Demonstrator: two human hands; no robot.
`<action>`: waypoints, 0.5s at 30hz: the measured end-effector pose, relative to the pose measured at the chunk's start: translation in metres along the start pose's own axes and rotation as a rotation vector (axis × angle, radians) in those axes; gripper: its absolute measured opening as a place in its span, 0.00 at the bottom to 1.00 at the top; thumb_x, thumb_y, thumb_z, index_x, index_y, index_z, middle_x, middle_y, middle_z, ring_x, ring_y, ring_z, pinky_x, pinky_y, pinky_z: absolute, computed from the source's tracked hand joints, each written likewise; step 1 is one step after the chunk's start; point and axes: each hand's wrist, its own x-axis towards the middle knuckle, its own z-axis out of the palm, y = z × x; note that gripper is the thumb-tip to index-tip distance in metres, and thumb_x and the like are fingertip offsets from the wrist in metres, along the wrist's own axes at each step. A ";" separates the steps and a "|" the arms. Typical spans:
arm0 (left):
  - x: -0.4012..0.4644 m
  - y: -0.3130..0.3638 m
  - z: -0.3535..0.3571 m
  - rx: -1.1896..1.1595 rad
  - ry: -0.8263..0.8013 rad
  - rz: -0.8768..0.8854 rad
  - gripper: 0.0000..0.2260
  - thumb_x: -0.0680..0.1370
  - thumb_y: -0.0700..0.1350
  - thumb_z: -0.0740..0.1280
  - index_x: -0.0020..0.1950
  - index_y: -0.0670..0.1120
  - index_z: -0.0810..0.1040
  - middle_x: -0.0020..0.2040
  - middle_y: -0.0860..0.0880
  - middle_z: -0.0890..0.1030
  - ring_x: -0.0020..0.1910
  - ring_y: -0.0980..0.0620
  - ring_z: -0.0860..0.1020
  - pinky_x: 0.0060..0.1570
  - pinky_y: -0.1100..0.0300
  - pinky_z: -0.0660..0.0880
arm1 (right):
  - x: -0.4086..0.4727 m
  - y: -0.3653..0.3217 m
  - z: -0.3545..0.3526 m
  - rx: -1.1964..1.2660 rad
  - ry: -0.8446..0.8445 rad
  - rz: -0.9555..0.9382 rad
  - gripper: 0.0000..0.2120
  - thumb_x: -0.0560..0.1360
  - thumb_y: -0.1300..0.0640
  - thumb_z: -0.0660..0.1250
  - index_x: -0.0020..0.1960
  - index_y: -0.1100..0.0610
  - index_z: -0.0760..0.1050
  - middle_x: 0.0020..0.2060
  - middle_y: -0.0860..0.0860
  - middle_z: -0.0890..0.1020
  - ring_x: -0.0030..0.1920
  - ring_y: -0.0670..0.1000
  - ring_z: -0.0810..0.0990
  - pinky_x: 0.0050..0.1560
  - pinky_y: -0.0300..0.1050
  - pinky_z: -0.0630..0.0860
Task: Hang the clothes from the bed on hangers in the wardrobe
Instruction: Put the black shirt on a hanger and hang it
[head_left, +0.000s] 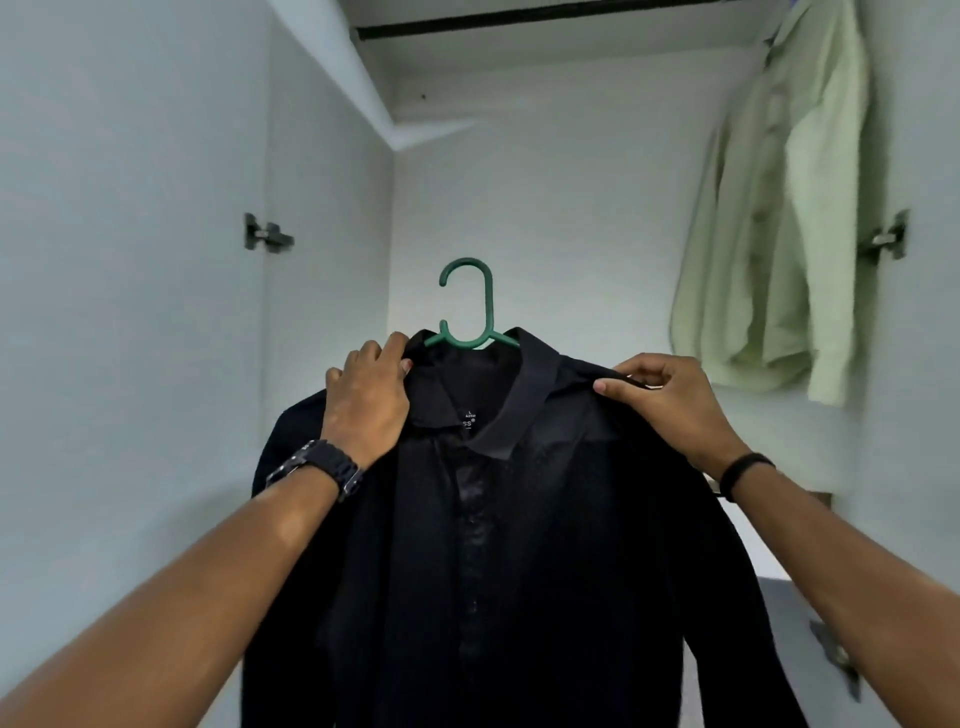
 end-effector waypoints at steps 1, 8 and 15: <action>0.023 0.011 -0.004 -0.026 -0.007 0.016 0.10 0.83 0.43 0.53 0.61 0.43 0.69 0.48 0.43 0.74 0.48 0.41 0.72 0.48 0.49 0.63 | 0.017 -0.012 -0.015 -0.045 -0.002 -0.006 0.07 0.68 0.53 0.77 0.38 0.54 0.82 0.35 0.51 0.84 0.37 0.45 0.81 0.45 0.39 0.75; 0.201 0.104 -0.038 -0.232 -0.114 0.058 0.10 0.83 0.45 0.56 0.63 0.44 0.67 0.54 0.42 0.77 0.55 0.40 0.74 0.54 0.45 0.66 | 0.137 -0.116 -0.126 -0.296 -0.266 0.235 0.20 0.76 0.48 0.68 0.31 0.55 0.64 0.25 0.44 0.67 0.26 0.42 0.64 0.31 0.37 0.60; 0.318 0.175 -0.032 -0.271 -0.081 0.044 0.11 0.83 0.46 0.58 0.60 0.41 0.69 0.55 0.40 0.76 0.54 0.38 0.74 0.49 0.49 0.66 | 0.211 -0.153 -0.202 -0.171 -0.202 0.246 0.14 0.74 0.59 0.70 0.52 0.70 0.76 0.49 0.64 0.83 0.47 0.58 0.81 0.55 0.53 0.76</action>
